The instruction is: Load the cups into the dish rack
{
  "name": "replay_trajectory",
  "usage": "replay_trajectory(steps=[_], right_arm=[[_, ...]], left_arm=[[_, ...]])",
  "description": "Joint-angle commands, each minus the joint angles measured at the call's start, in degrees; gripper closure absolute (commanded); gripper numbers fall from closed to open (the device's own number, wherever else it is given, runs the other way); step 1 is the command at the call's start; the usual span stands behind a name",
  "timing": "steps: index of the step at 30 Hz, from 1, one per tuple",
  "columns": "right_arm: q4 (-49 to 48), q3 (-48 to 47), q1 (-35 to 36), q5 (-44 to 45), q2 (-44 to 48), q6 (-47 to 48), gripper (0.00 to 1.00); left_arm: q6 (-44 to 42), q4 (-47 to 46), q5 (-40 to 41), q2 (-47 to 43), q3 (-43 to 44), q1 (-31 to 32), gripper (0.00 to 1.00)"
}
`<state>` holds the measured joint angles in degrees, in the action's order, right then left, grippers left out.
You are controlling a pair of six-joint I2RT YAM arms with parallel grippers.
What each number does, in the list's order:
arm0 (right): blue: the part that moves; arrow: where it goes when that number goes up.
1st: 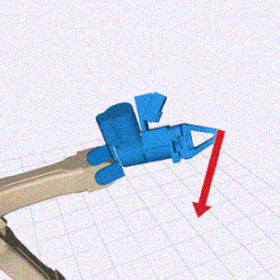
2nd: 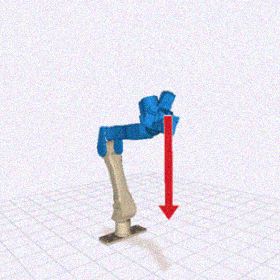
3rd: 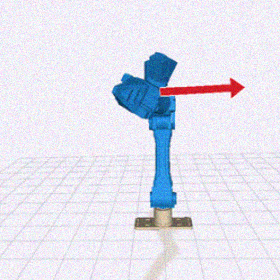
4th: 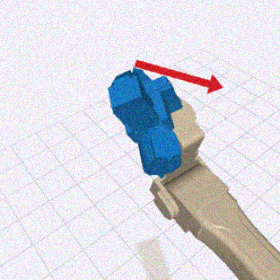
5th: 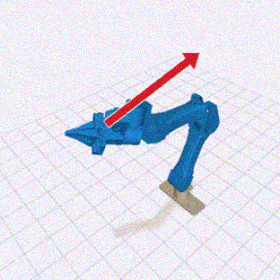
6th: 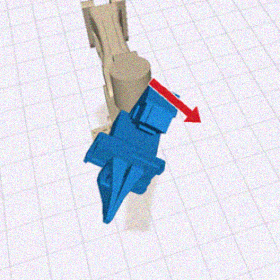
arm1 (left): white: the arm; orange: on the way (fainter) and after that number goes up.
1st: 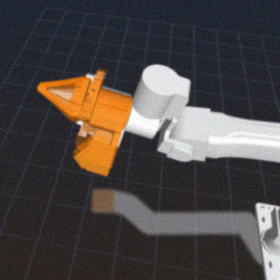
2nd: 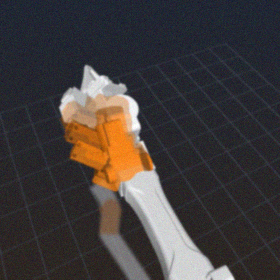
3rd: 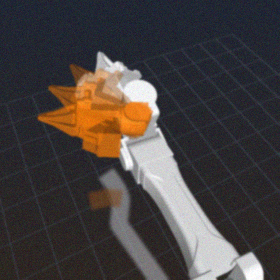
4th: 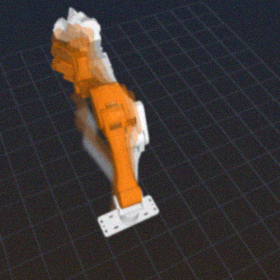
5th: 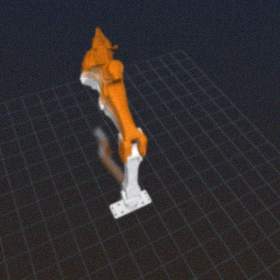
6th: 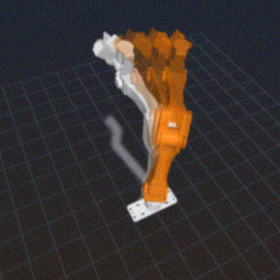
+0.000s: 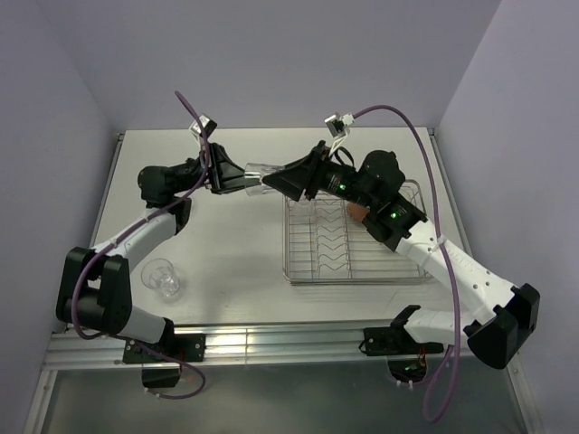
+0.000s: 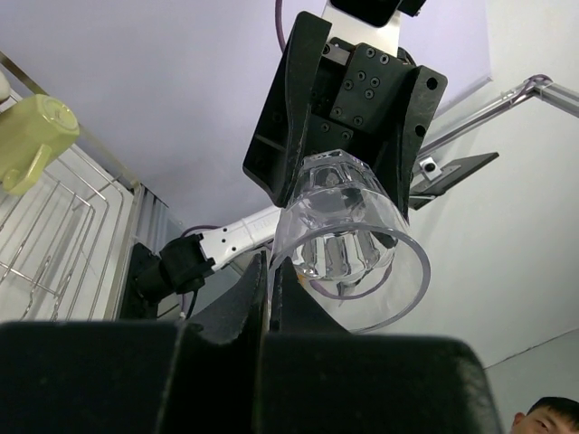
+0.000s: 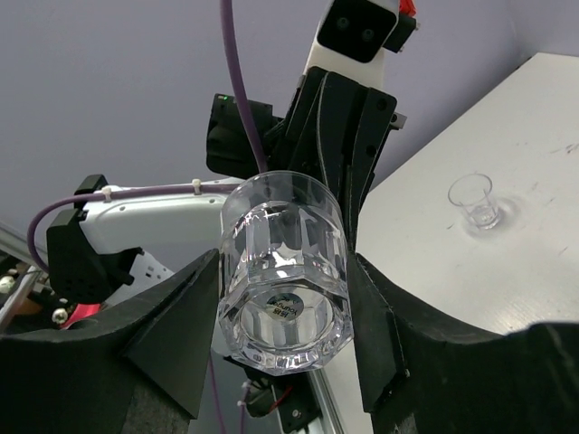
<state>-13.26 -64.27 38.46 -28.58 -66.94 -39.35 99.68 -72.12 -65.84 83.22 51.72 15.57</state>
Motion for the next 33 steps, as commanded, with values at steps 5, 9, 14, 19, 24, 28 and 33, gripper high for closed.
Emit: replay_trajectory(steps=[5, 9, 14, 19, 24, 28, 33], right_arm=[[-2.39, 0.02, -0.05, -0.61, 0.84, -0.46, 0.82], [-0.99, 0.02, -0.05, 1.77, 1.81, -0.2, 0.86], [2.62, 0.28, -0.75, 5.45, 4.09, 1.21, 0.87], [7.53, 0.29, -2.24, 7.92, 6.47, 2.79, 0.87], [17.89, -2.34, -3.12, 13.97, 6.56, 6.39, 0.87], [35.52, -9.53, -3.13, 23.37, 2.0, 11.74, 0.88], [47.87, -14.65, -2.42, 35.51, -6.88, 15.53, 0.9]], left_arm=[[1.4, -7.17, 0.46, 0.54, -0.66, 0.25, 0.99], [-4.12, -0.94, 0.8, -0.69, -0.75, 0.16, 0.8], [-12.04, 11.46, 1.94, -4.38, -0.22, -0.89, 0.66], [-14.42, 15.87, 3.26, -6.23, -1.1, -5.11, 0.62], [-18.36, 22.86, 3.79, -8.07, -3.47, -12.74, 0.6], [-39.15, 54.8, 8.34, -12.19, 0.64, -17.14, 0.6], [-60.98, 83.53, 31.08, -15.28, 8.66, -16.8, 0.59]])
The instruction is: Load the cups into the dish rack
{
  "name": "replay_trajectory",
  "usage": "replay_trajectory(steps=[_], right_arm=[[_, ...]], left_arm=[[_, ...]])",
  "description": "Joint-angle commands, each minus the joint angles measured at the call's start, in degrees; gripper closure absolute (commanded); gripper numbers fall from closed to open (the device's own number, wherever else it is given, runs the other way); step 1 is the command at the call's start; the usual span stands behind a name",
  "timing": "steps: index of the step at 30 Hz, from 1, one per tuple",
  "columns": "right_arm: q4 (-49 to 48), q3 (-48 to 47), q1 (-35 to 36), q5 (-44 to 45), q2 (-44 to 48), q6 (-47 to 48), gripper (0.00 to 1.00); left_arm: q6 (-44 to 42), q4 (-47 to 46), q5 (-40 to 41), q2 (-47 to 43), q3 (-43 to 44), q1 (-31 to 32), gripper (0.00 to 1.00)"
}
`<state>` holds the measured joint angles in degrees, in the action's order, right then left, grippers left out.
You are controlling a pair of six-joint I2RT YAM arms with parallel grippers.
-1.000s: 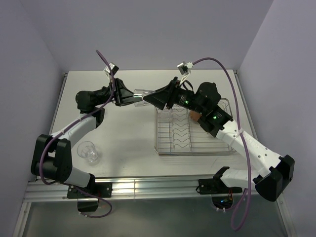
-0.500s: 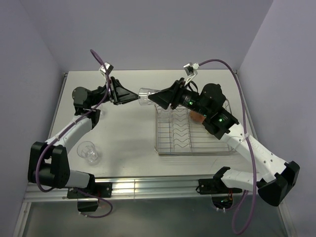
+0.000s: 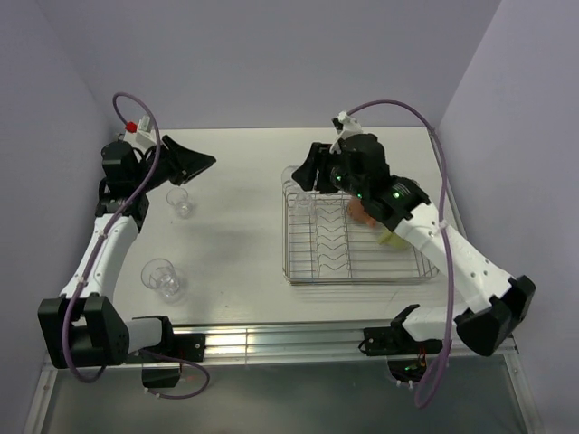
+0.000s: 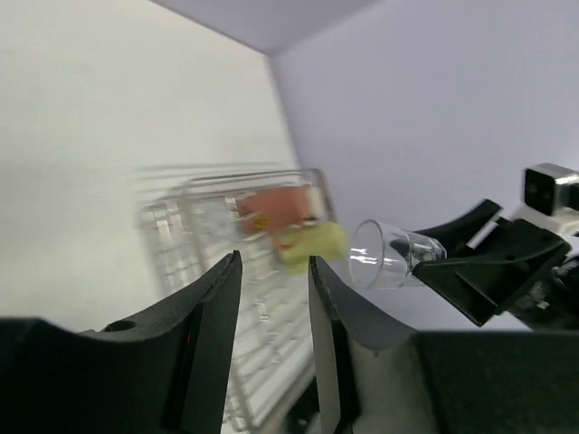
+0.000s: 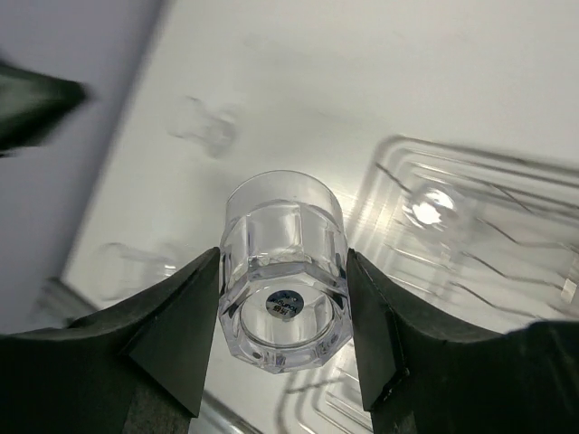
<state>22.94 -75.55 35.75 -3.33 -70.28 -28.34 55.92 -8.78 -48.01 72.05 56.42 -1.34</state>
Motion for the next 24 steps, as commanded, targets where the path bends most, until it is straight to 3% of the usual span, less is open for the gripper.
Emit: replay_trajectory(steps=[1, 6, 10, 24], right_arm=[[14.47, -4.68, 0.98, 11.67, -6.16, 5.56, 0.91], [18.37, -5.31, 3.89, 18.35, -11.98, 6.63, 0.92], [19.07, -4.96, 5.91, 20.64, -16.19, 6.63, 0.92], [19.69, -8.74, 8.29, 22.4, -27.8, 6.63, 0.94]], left_arm=[[-18.21, 23.25, 15.12, -4.98, 4.22, 0.11, 0.58], [-21.81, 27.23, 23.74, -7.01, 2.82, 0.11, 0.58], [-23.31, 27.5, 26.12, -8.59, 0.53, 0.11, 0.57], [-24.46, 27.41, 26.39, -9.38, -1.32, 0.11, 0.57]])
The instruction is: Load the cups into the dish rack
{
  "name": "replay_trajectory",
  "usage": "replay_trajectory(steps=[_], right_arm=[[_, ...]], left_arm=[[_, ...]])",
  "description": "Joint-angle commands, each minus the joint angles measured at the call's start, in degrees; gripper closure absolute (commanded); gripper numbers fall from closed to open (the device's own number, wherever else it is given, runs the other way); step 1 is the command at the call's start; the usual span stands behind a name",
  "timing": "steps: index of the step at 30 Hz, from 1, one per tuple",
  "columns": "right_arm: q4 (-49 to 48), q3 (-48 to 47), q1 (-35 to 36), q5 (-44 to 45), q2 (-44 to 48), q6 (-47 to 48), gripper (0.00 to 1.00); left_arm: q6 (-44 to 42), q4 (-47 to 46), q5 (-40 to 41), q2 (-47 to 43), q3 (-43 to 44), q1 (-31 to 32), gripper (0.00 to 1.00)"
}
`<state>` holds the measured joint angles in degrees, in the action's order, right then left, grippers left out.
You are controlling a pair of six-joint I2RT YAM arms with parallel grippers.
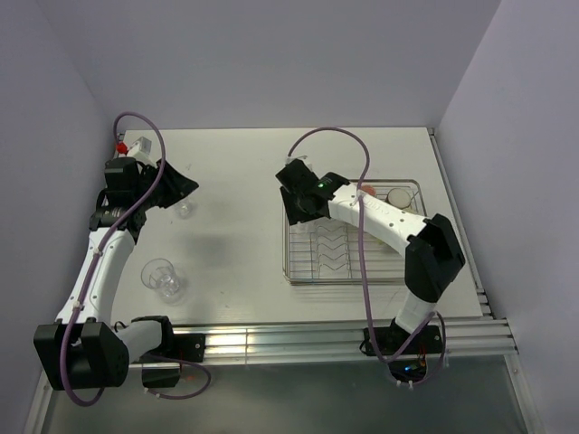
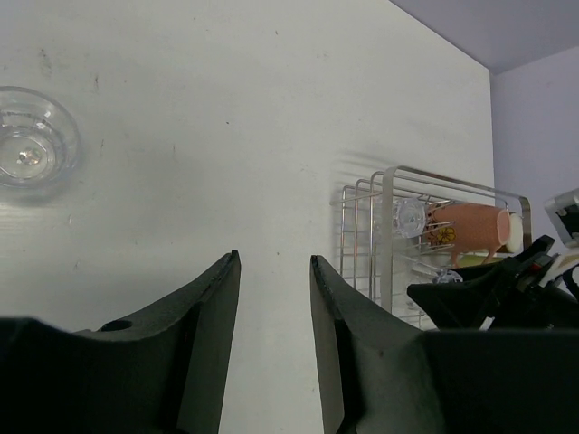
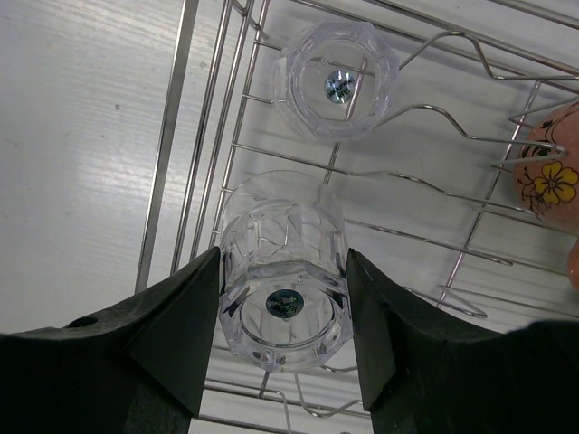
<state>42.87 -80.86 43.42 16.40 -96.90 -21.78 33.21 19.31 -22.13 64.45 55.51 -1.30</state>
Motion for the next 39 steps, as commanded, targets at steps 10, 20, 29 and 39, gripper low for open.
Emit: replay_trajectory(steps=[10, 20, 29, 39], right_arm=[[-1.91, -3.43, 0.61, 2.14, -6.1, 0.16, 0.93], [-2.71, -4.39, 0.09, 2.05, -9.53, -0.19, 0.92], [-2.09, -4.92, -0.44, 2.93, -10.94, -0.54, 0.84], [0.28, -5.1, -0.44, 5.39, -10.68, -1.25, 0.63]], left_arm=[[-1.92, -0.5, 0.86, -1.78, -0.57, 0.07, 0.57], [-2.01, -0.42, 0.77, -1.25, -0.66, 0.07, 0.57], [-2.1, -0.5, 0.77, -0.9, -0.75, 0.07, 0.57], [-2.19, -0.41, 0.95, -0.55, -0.66, 0.07, 0.58]])
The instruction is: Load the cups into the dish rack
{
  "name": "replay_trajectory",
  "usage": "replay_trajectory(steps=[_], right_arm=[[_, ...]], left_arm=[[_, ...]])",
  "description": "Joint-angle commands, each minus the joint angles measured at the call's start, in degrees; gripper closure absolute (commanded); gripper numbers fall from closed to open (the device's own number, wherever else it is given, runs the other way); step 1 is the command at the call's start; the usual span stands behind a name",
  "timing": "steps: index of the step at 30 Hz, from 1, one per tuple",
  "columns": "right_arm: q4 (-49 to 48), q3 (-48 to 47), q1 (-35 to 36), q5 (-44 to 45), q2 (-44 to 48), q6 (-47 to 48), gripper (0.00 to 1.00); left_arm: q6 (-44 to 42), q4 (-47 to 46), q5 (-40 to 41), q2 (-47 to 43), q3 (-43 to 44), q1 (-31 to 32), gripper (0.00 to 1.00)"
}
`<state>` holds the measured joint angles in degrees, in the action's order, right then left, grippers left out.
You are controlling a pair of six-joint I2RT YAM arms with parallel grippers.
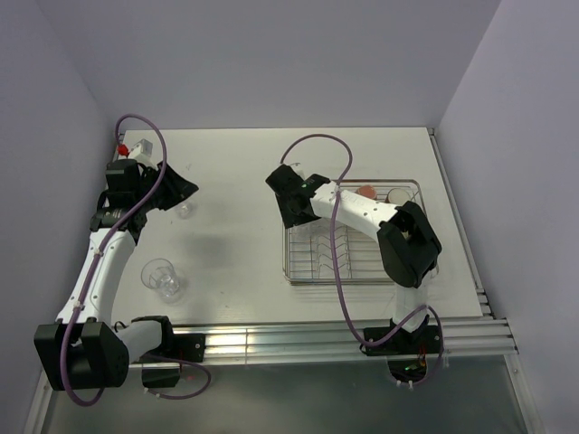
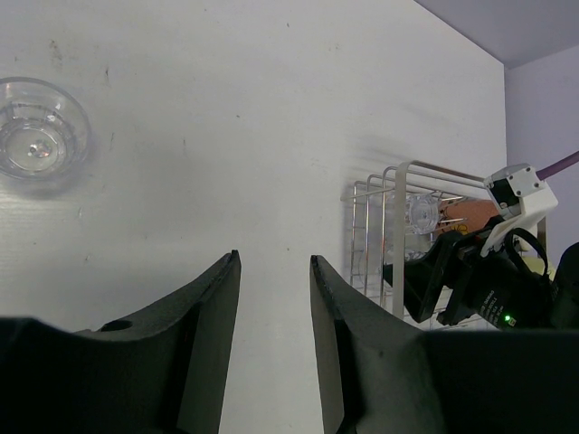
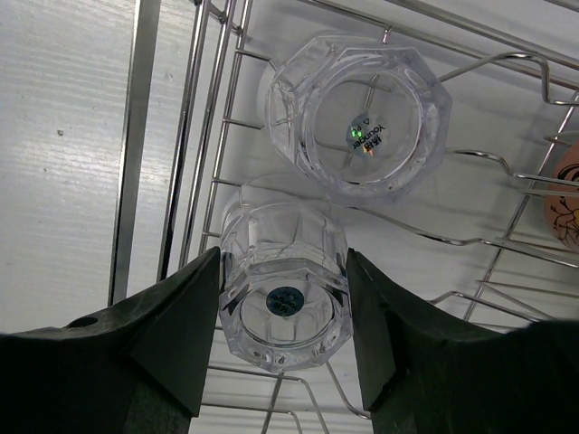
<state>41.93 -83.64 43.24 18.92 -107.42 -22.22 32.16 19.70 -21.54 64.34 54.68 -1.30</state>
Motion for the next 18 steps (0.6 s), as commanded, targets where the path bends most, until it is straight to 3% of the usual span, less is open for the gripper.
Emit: replay_trajectory(steps=[1, 14, 18], right_arm=[[1.48, -2.41, -0.27, 3.05, -0.08, -0.9, 0.61], [2.45, -1.97, -0.18, 3.23, 0.89, -1.07, 0.24], [2.45, -1.79, -0.18, 3.23, 1.24, -0.99, 0.2]], left_arm=[[-1.05, -0.89, 0.36, -0.35, 0.08, 0.07, 0.58], [-1.14, -0.72, 0.62, -0.09, 0.17, 0.07, 0.58], [-1.14, -0.72, 0.71, -0.09, 0.17, 0.07, 0.57]])
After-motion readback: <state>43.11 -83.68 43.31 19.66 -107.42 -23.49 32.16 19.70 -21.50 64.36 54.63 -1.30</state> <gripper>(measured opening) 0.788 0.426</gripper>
